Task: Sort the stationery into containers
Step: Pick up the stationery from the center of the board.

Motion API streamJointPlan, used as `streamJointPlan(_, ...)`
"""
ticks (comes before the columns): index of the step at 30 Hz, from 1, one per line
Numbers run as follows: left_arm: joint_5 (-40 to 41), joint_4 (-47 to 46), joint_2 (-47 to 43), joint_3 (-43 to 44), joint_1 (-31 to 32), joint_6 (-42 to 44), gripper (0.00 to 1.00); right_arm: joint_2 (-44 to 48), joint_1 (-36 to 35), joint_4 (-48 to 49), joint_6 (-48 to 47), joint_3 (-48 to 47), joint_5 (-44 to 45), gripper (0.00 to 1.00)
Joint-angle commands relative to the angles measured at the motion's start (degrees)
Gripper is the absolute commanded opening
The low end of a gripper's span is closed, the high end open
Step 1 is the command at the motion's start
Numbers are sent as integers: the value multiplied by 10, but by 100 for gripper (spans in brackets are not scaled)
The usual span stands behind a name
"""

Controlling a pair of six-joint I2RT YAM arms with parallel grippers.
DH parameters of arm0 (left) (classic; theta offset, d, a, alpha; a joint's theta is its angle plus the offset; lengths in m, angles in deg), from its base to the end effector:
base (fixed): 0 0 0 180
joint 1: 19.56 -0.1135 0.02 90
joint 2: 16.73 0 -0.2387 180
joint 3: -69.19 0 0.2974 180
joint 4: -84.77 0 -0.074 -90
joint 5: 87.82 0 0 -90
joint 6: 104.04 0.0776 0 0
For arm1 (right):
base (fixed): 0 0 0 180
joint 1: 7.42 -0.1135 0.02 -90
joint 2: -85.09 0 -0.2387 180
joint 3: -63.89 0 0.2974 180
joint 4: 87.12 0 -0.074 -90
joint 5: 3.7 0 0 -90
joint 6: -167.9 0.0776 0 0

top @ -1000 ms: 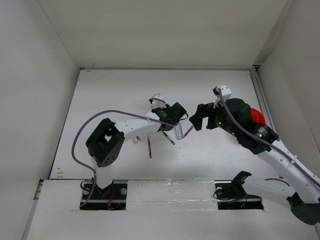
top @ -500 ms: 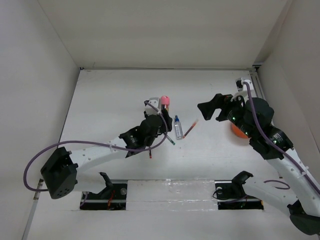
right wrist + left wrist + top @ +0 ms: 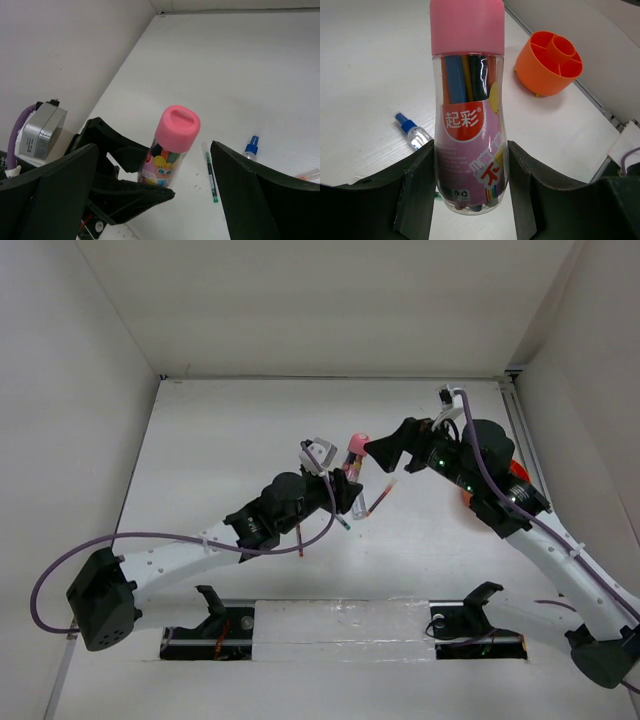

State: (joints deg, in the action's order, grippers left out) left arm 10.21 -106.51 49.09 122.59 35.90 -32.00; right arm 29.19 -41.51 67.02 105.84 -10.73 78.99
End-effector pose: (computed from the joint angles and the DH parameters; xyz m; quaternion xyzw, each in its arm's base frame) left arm 0.2150 -0.2933 0.2643 0.1826 0.6903 -0.3773 0.5897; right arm 0.2575 0.1862 0.3878 -0.0823 0.7449 0.3812 0.5413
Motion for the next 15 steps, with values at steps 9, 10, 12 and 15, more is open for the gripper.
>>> streamJointPlan(9,-68,-68,-44,19,1,5,0,-38,5,100,33,22,-23,100)
streamJointPlan(10,-68,-68,-44,19,1,5,0,-45,5,105,40,22,-23,100)
streamJointPlan(12,-68,-68,-49,19,1,5,0,-53,0,111,46,28,-31,100)
streamJointPlan(15,-68,-75,-49,19,1,5,0,-66,0,125,53,28,-38,100)
